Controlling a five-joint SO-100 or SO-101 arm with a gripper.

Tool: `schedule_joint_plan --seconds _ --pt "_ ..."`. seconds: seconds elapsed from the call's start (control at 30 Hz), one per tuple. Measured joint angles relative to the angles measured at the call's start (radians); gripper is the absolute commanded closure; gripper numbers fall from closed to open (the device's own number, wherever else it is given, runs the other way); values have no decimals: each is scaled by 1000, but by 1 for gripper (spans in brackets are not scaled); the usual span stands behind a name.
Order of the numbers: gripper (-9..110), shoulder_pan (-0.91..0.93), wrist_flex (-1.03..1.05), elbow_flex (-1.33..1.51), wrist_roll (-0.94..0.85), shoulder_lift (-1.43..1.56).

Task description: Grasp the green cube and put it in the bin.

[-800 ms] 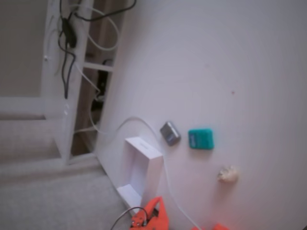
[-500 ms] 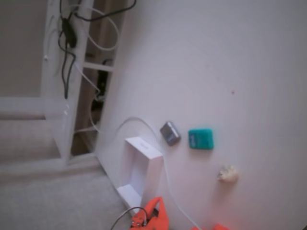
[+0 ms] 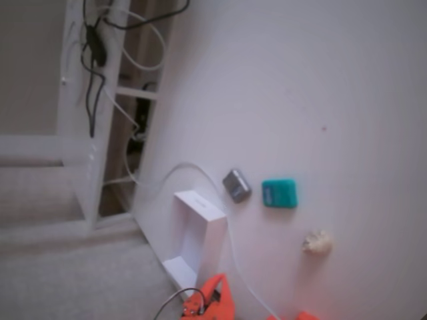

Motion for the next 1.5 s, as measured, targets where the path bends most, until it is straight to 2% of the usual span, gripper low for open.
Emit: schedule_joint_plan --seconds 0.87,1.0,1.1,1.23,1.37,1.47,1.5 --pt "109 -25 0 0 -28 0" --pt "107 -58 -15 0 -44 0" --pt "100 -77 -92 -6 -46 -2" --pt "100 -98 -179 -169 -34 -101" --pt "100 -107 -186 -495 11 -342" --pt "89 -118 -117 -790 63 -534" --pt "89 -115 -83 -891 84 -597"
